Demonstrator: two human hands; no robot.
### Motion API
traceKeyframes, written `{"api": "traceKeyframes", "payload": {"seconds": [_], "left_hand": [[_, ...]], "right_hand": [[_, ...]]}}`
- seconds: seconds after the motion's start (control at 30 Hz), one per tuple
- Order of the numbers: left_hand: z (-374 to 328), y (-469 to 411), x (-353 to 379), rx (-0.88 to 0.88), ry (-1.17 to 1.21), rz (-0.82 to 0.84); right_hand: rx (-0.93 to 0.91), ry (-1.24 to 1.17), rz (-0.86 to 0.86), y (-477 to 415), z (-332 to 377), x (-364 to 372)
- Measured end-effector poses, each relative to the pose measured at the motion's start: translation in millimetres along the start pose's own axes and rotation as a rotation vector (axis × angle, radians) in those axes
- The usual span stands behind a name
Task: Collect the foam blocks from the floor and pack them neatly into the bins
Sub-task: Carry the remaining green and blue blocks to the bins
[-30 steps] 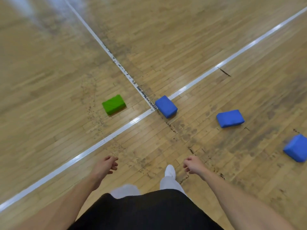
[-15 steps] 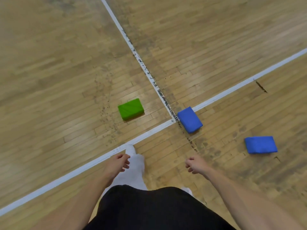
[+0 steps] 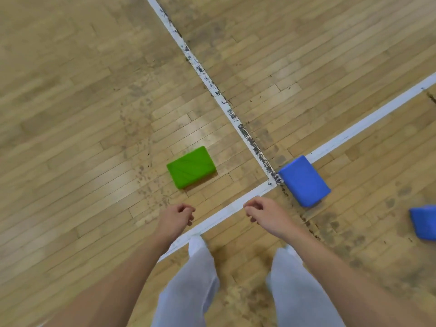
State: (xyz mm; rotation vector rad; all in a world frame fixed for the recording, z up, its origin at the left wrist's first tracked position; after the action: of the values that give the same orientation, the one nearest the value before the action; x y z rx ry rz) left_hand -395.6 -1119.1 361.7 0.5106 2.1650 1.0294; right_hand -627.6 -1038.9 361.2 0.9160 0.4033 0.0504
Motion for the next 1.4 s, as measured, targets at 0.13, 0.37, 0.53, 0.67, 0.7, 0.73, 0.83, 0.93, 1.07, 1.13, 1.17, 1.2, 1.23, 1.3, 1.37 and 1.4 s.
{"api": "traceKeyframes", "payload": {"seconds": [0.13,0.37,0.53,0.67,0.7,0.73,0.83,0.93,1.07,1.13,1.17,1.2,1.23,1.3,1.37,1.4], "left_hand": [[33.7,-130.7,70.2,0.034,-0.076,-0.021],[96.6,-347.5,114.2,0.176,-0.459,-0.406],[80.6,-429.3,75.9,0.353,-0.631,-0.667],[132.9,-467.1,44.7,0.051,-0.416,-0.639],[141.9,-470.5,43.4,0.026,-0.294,-0.616],[145.9,-471.5,43.1,0.029,-0.226,-0.608],[138.1,-462.3,54.8,0.073,-0.158,-0.574],[123.4,-455.2,97.9,0.104,-0.185,-0.423],[93.2,-453.7,149.3,0.147,-0.641,-0.354],[81.7,-455.3,172.0,0.124,-0.621,-0.215],[78.1,-455.3,182.6,0.111,-0.508,-0.137],[71.7,-454.3,193.7,0.129,-0.373,-0.075],[65.5,-452.7,205.3,0.139,-0.279,-0.028],[52.5,-447.6,234.5,0.152,-0.231,0.101],[37.0,-442.4,267.4,0.159,-0.247,0.229],[21.9,-438.5,281.0,0.199,-0.242,0.255]], "right_hand": [[-0.083,0.081,-0.011,-131.3,-49.7,24.4],[-0.226,0.170,0.030,-349.8,-125.9,87.4],[-0.327,0.149,-0.030,-453.3,-130.3,116.5],[-0.329,-0.038,0.015,-496.4,-125.3,148.1],[-0.318,-0.115,0.030,-502.7,-124.1,153.7],[-0.300,-0.190,0.034,-508.4,-123.5,158.0],[-0.218,-0.315,-0.126,-514.5,-133.8,144.0],[-0.110,-0.305,-0.392,-508.0,-162.8,97.4],[-0.065,-0.303,-0.472,-494.1,-199.5,53.8],[-0.073,-0.283,-0.482,-490.4,-210.4,40.4],[-0.070,-0.274,-0.485,-488.3,-215.9,33.8],[-0.062,-0.255,-0.484,-483.8,-220.6,26.2],[-0.058,-0.226,-0.484,-478.7,-227.0,16.7],[-0.076,-0.128,-0.506,-459.4,-238.6,-6.3],[-0.131,0.015,-0.563,-432.5,-248.3,-30.0],[-0.154,0.081,-0.607,-417.2,-254.3,-42.5]]}}
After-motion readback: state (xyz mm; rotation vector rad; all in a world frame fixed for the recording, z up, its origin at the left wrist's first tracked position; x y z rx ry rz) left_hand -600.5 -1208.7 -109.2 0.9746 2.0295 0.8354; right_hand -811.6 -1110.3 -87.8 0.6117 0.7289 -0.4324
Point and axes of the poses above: each hand's wrist, its own y-axis away from the middle knuckle, its own x-axis out of the palm, z = x × y, the point moved 9 cm from there along -y, towards the middle knuckle
